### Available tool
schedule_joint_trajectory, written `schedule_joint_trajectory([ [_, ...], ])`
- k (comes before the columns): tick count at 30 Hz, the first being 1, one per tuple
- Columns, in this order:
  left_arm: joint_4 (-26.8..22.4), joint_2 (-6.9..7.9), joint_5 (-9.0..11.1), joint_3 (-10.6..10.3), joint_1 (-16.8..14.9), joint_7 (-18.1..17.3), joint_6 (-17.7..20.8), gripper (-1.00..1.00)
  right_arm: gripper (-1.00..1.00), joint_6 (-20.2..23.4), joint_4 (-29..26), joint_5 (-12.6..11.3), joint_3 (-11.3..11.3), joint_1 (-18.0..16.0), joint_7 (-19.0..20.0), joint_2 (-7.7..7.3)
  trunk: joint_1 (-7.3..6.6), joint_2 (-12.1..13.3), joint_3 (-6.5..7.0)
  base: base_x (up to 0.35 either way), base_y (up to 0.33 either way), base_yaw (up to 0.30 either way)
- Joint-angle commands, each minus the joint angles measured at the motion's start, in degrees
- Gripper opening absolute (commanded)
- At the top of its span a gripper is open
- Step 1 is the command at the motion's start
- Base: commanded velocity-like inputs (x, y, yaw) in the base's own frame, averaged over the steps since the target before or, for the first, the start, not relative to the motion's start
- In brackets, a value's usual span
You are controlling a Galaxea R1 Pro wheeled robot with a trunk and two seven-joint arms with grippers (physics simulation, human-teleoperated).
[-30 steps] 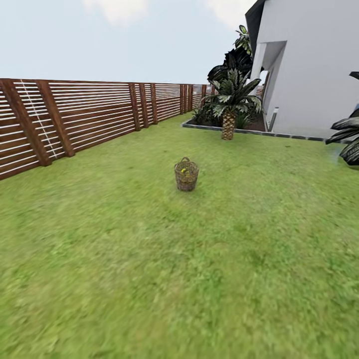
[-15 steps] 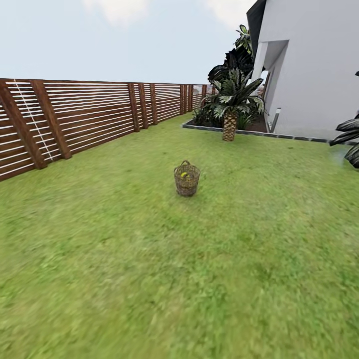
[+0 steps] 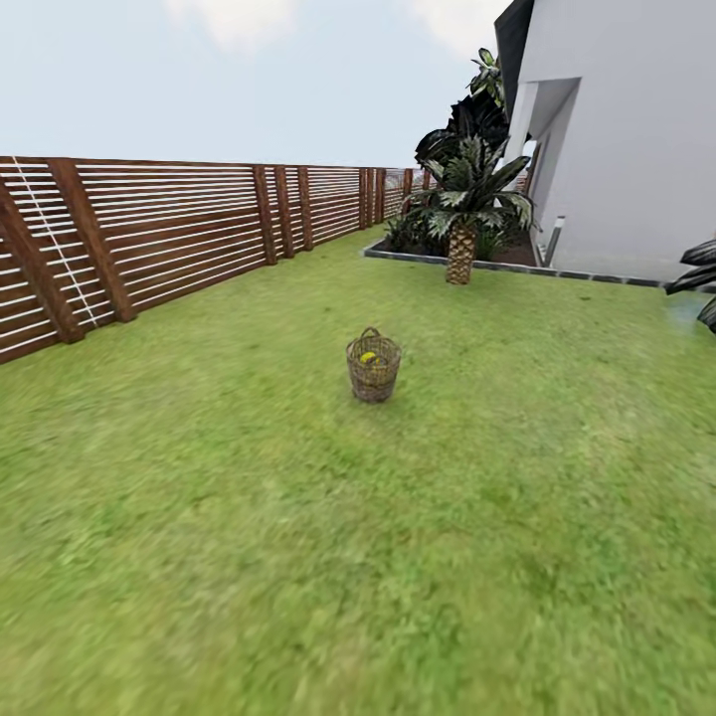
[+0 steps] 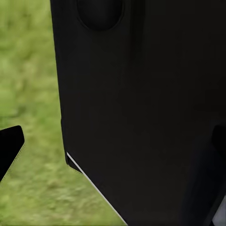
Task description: Take the three Easter eggs out of the wicker basket on the lawn in the garden, then place them on the lawn next to a single tree (choose any tree) so that all three eggs are next to the same tree and none are left in the basket.
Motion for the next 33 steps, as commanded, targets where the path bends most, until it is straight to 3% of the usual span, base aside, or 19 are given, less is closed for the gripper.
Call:
schedule_joint_trajectory([
  [1,-0.1,0.0,0.08,0.04,0.04,-0.05,-0.02,1.0,1.0,-0.16,0.05,0.27,0.1,-0.03,-0.03,-0.01,0.04,-0.02,-0.04,0.34,0.0,0.0],
  [33,-0.08,0.0,0.07,0.01,0.04,-0.05,-0.03,1.0,1.0,-0.16,0.05,0.27,0.01,-0.03,-0.03,-0.01,0.04,-0.02,-0.04,0.34,0.0,0.0],
])
